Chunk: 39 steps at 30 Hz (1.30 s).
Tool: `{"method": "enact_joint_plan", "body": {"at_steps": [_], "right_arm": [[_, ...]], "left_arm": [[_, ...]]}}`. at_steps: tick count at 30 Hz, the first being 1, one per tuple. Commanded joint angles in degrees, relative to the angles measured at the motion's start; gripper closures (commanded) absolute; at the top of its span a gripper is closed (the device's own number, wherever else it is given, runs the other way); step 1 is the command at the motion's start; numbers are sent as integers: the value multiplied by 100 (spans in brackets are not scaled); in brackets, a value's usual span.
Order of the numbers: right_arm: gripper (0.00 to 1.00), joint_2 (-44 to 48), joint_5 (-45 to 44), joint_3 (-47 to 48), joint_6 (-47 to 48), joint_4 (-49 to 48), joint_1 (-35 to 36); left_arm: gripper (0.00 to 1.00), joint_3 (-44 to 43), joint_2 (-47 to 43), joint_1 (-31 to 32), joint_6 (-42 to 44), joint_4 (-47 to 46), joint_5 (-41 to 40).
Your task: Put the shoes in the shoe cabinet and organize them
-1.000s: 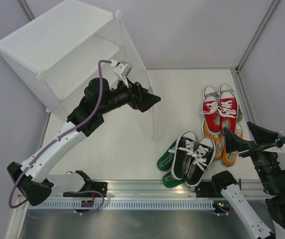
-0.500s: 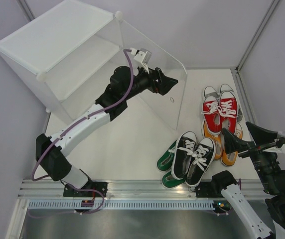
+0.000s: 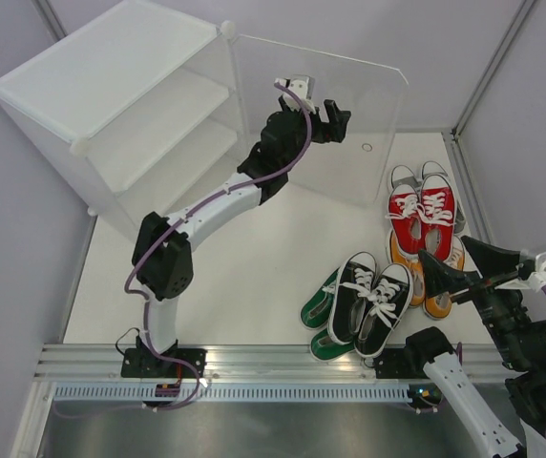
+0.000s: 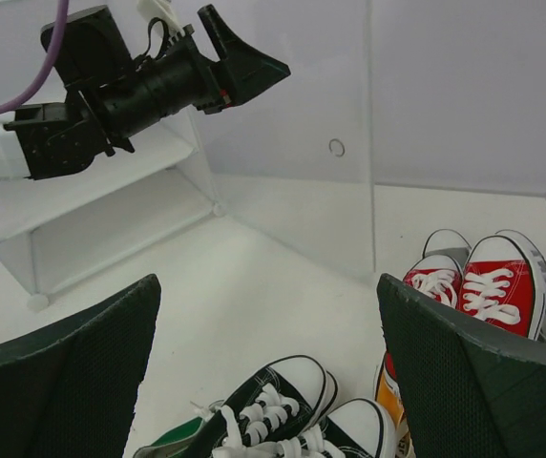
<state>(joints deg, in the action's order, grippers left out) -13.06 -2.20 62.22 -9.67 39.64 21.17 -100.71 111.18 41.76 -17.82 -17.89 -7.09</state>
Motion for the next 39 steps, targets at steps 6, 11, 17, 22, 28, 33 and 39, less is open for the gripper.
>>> {"method": "enact_joint_plan", "body": {"at_steps": [6,11,17,22,28,33,39], "right_arm": [[2,-118,114,-78,-88,263,36],[2,-205,18,-34,-70,378,36],[2,-399,9,54,-149,466,36],[2,-784,-114,124,-386,799,45],[2,-1260,-184,-7,-931,1362,36],[2,-1725,-1052,-148,-1387,1538,36],[2,-3034,-2732,-69,-1670,1381,36]], "left_arm": [[7,-1231,1326,8,797,-1181,-1943],[5,-1593,1574,8,1141,-1034,-1955],[0,-383,407,34,790,-94,-1191],[0,725,-806,43,219,1643,-628],[0,1535,-2257,43,-432,3553,208],[0,2300,-3266,25,-538,5074,130],[0,3442,-4261,-439,-424,5629,260]]}}
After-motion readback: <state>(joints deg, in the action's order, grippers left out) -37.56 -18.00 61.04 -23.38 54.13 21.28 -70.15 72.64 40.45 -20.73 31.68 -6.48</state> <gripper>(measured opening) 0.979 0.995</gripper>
